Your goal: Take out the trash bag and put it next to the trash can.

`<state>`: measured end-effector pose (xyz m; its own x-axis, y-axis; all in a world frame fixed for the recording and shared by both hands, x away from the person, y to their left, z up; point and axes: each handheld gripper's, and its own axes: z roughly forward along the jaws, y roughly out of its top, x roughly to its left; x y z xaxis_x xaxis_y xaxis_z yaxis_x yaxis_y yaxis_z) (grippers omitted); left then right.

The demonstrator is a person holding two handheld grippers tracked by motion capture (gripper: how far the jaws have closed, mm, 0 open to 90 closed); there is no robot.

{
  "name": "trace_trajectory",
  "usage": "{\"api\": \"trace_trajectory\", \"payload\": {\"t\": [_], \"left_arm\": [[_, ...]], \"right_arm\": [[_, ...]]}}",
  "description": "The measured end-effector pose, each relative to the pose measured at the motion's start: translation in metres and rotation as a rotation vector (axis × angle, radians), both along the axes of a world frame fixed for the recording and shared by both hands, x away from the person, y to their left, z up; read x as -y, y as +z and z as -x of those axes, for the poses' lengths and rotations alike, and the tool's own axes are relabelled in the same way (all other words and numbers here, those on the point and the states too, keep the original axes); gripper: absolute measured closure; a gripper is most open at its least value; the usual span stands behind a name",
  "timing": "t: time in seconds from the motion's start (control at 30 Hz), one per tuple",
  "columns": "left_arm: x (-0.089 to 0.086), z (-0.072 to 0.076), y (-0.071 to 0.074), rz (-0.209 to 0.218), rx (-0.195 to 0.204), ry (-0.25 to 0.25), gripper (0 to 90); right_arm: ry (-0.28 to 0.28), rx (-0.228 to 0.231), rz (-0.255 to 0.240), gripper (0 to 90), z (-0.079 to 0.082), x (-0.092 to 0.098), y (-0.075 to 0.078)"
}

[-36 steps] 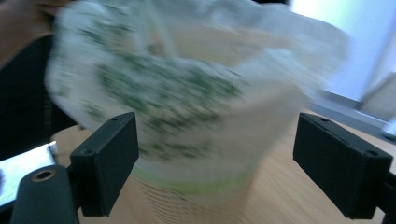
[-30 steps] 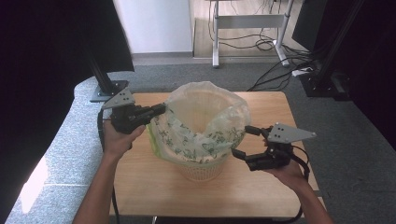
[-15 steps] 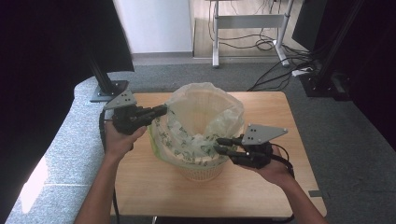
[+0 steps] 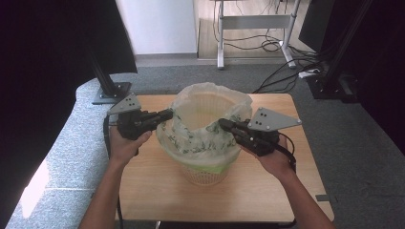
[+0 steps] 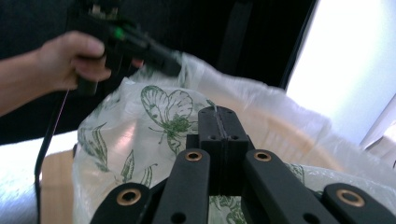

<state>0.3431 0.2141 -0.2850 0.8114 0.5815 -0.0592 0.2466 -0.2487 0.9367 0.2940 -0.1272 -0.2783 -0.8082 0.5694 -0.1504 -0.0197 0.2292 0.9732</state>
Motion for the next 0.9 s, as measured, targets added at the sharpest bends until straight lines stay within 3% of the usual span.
{"api": "trace_trajectory", "payload": {"t": [0.13, 0.23, 0.33, 0.43, 0.53, 0.63, 0.83, 0.9], "left_arm": [[-0.001, 0.000, -0.002, 0.005, -0.001, 0.001, 90.0], [-0.002, 0.001, -0.002, 0.008, -0.001, 0.001, 90.0], [-0.003, 0.001, -0.003, 0.012, 0.000, 0.003, 90.0], [-0.003, 0.001, -0.004, 0.016, -0.002, 0.003, 90.0], [-0.001, 0.001, -0.005, 0.016, -0.004, 0.001, 90.0], [0.000, 0.001, -0.005, 0.015, -0.001, 0.000, 90.0], [-0.001, -0.001, -0.005, 0.015, 0.000, -0.002, 90.0], [-0.002, -0.001, -0.005, 0.019, -0.001, -0.003, 90.0]], "right_arm": [[0.014, 0.004, -0.022, 88.4, -0.004, -0.002, 0.003], [0.074, -0.048, -0.011, 64.8, -0.007, 0.002, 0.000], [0.101, -0.083, -0.097, 54.9, -0.009, 0.025, -0.001], [0.060, -0.109, -0.157, 48.6, -0.015, 0.056, -0.001], [-0.022, -0.132, -0.141, 44.7, -0.028, 0.080, -0.007], [-0.064, -0.167, -0.127, 39.9, -0.046, 0.094, -0.020], [-0.024, -0.205, -0.098, 25.7, -0.078, 0.093, -0.041], [-0.004, -0.239, -0.105, 22.3, -0.088, 0.089, -0.045]]}}
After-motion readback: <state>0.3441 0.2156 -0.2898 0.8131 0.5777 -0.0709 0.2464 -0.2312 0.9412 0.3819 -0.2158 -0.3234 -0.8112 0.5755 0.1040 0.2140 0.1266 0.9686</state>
